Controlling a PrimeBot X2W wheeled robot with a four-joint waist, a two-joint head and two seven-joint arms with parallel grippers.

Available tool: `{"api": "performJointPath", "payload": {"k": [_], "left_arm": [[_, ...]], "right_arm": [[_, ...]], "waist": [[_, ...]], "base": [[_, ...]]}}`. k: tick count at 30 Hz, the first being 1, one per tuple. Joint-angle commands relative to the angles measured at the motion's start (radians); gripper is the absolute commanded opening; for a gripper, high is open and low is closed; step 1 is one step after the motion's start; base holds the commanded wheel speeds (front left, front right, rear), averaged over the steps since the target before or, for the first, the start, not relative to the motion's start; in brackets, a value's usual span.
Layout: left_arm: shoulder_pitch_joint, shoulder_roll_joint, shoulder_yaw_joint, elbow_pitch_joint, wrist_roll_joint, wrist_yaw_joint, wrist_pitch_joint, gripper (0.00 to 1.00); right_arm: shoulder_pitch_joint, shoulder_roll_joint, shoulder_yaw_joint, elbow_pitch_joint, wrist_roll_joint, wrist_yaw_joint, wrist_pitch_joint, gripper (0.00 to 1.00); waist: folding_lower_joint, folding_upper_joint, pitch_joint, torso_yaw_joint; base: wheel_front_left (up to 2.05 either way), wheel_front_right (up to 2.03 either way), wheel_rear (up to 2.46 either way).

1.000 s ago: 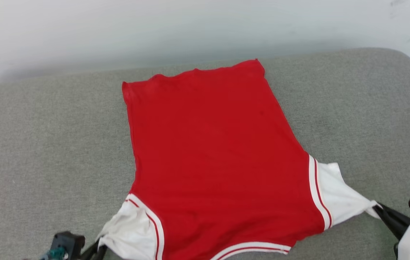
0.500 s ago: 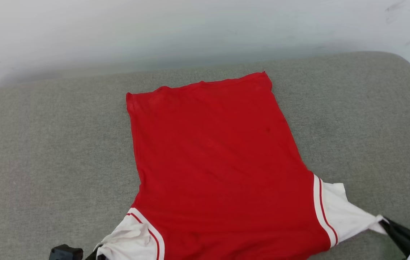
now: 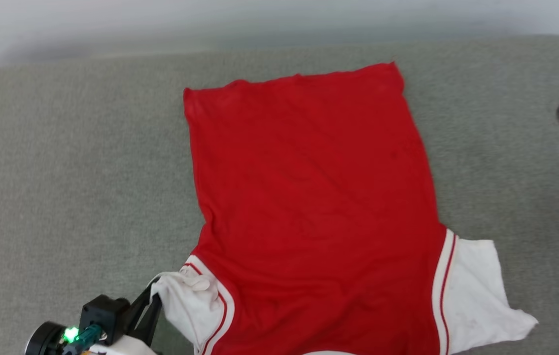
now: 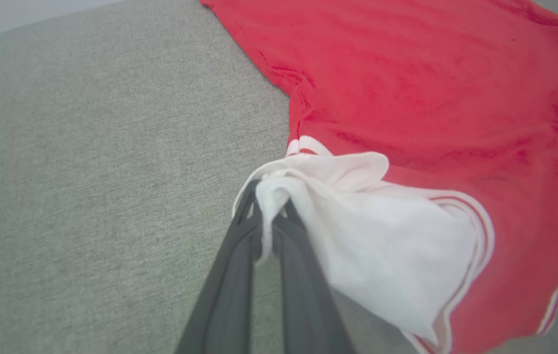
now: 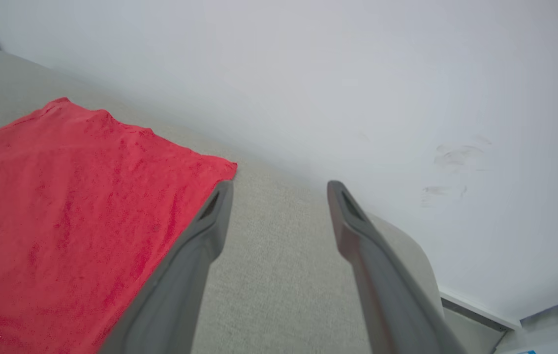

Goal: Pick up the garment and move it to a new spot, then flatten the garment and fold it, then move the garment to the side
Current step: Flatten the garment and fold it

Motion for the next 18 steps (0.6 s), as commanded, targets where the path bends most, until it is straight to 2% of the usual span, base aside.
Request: {"api": "performJointPath", "payload": {"k": [1, 5, 9, 14, 16, 18], "left_arm": [[-0.022, -0.006, 0.002, -0.008, 0.013, 0.003, -0.002, 0.00], [-0.077, -0.026, 0.000, -0.025, 0.062, 0.004, -0.002, 0.00], [-0.133, -0.058, -0.004, -0.033, 0.099, -0.001, -0.001, 0.00], [-0.192, -0.098, -0.007, -0.044, 0.134, -0.004, -0.001, 0.00], [-0.209, -0.110, -0.008, -0.050, 0.149, -0.001, -0.001, 0.00], [-0.225, -0.120, -0.008, -0.056, 0.165, 0.004, -0.001, 0.00]], "right_arm": [[-0.046, 0.009, -0.018, -0.017, 0.007, -0.001, 0.027, 1.00], [-0.240, 0.014, -0.027, -0.026, 0.033, -0.001, 0.190, 1.00], [-0.457, 0.002, 0.061, 0.029, 0.061, -0.001, 0.417, 1.00], [-0.685, 0.019, 0.186, 0.154, 0.130, -0.001, 0.703, 1.00], [-0.755, 0.027, 0.226, 0.204, 0.173, -0.001, 0.837, 1.00], [-0.831, 0.039, 0.242, 0.239, 0.193, -0.001, 0.928, 1.00]], "waist": [[0.0000, 0.0000, 0.050, 0.036], [0.0000, 0.0000, 0.130, 0.083], [0.0000, 0.0000, 0.208, 0.130], [0.0000, 0.0000, 0.296, 0.183], [0.0000, 0.0000, 0.328, 0.203], [0.0000, 0.0000, 0.360, 0.219]], "base": [[0.00, 0.00, 0.00], [0.00, 0.00, 0.00], [0.00, 0.00, 0.00], [0.00, 0.00, 0.00], [0.00, 0.00, 0.00], [0.00, 0.00, 0.00]]}}
